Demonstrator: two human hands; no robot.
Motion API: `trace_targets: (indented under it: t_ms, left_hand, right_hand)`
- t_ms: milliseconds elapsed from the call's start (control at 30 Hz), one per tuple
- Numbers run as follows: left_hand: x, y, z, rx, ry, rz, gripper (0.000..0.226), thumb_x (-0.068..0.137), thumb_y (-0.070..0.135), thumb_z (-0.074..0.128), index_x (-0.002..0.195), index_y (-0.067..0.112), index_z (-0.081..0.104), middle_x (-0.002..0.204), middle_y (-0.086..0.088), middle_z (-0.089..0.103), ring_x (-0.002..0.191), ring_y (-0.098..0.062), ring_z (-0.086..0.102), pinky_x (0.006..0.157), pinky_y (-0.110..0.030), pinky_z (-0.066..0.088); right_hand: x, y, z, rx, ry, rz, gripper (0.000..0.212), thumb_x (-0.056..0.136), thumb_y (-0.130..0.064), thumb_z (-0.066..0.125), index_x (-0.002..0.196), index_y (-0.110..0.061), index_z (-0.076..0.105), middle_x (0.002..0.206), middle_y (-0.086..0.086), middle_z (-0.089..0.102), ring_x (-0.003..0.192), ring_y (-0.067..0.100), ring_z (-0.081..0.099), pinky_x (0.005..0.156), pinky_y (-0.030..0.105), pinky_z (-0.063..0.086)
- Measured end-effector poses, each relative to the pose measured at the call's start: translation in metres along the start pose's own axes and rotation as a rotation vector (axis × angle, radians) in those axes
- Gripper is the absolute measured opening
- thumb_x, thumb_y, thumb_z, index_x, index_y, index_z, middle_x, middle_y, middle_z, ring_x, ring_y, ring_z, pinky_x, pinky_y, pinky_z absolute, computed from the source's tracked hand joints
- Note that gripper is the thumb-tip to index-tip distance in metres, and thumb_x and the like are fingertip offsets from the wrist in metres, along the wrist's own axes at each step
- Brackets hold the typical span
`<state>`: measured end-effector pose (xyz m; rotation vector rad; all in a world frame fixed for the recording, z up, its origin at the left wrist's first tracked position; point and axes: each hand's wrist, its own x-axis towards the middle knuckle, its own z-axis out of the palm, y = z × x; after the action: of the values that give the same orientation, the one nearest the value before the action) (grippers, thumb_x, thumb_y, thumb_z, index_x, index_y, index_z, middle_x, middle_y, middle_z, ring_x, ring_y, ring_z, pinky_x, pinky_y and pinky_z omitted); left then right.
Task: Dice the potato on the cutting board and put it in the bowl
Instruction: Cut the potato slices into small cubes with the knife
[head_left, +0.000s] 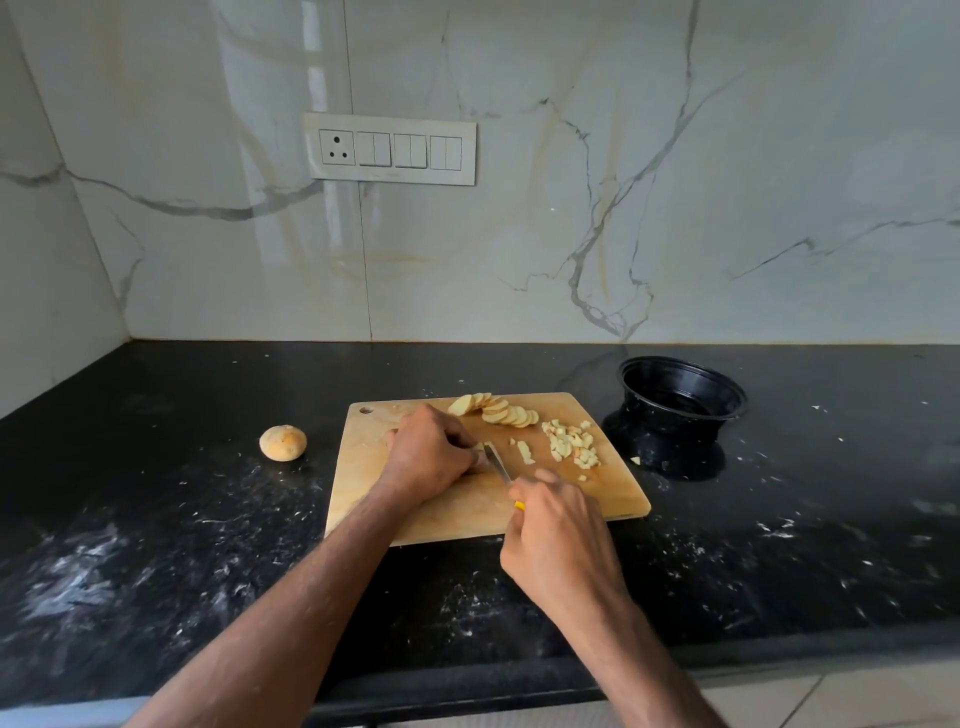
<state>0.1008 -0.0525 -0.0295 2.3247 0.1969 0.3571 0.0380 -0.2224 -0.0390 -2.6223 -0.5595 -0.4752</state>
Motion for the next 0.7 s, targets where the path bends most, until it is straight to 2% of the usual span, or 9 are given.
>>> trace_targets:
  t_ms: [133,233,333,433,533,700]
  left_hand:
    - [-0.003,0.0,-0.003,-0.005,-0.01,0.029,0.008,0.077,0.023,0.085,0.084,0.025,0.082,0.085,0.014,0.074,0.094,-0.012,0.066,0.097,-0.046,0.052]
    - [-0.004,-0.003,-0.006,-0.045,0.002,0.043,0.012,0.08,0.017,0.081,0.076,0.029,0.08,0.076,0.016,0.074,0.081,-0.006,0.068,0.082,-0.033,0.059]
    - [-0.004,-0.008,-0.009,-0.024,0.001,0.062,0.016,0.076,0.018,0.083,0.067,0.03,0.078,0.069,0.018,0.072,0.072,-0.001,0.067,0.072,-0.026,0.055]
    - [-0.006,-0.008,-0.011,-0.02,-0.013,0.07,0.01,0.073,0.02,0.088,0.071,0.026,0.08,0.07,0.019,0.072,0.075,0.001,0.066,0.082,-0.035,0.054]
    - [-0.007,-0.006,-0.011,0.024,-0.014,0.053,0.02,0.073,0.022,0.088,0.064,0.034,0.074,0.069,0.025,0.069,0.083,-0.002,0.065,0.096,-0.048,0.05]
    - [-0.005,-0.007,-0.009,0.073,0.017,0.047,0.029,0.073,0.026,0.087,0.057,0.041,0.068,0.059,0.033,0.061,0.083,-0.002,0.063,0.096,-0.048,0.047]
  right_hand:
    - [-0.007,0.007,-0.003,-0.013,0.052,0.065,0.028,0.093,-0.016,0.059,0.119,-0.016,0.07,0.106,-0.007,0.065,0.087,0.01,0.066,0.076,0.021,0.053]
    - [-0.005,0.01,-0.006,0.0,0.086,0.086,0.029,0.093,-0.014,0.06,0.12,-0.016,0.071,0.107,-0.006,0.066,0.087,0.011,0.066,0.079,0.022,0.054]
    - [0.002,0.006,-0.006,0.037,0.121,0.078,0.029,0.092,-0.016,0.062,0.119,-0.018,0.072,0.108,-0.007,0.067,0.089,0.012,0.066,0.082,0.026,0.054]
    - [0.011,-0.002,-0.001,0.061,0.141,0.058,0.028,0.091,-0.018,0.064,0.118,-0.018,0.072,0.108,-0.007,0.069,0.091,0.011,0.065,0.083,0.024,0.052]
    - [0.02,-0.01,0.005,0.067,0.133,0.037,0.028,0.092,-0.018,0.065,0.118,-0.018,0.072,0.11,-0.005,0.07,0.094,0.011,0.066,0.082,0.02,0.051]
    - [0.03,-0.016,0.012,0.059,0.114,0.035,0.028,0.091,-0.017,0.066,0.119,-0.018,0.072,0.109,-0.003,0.071,0.091,0.01,0.066,0.075,0.016,0.05]
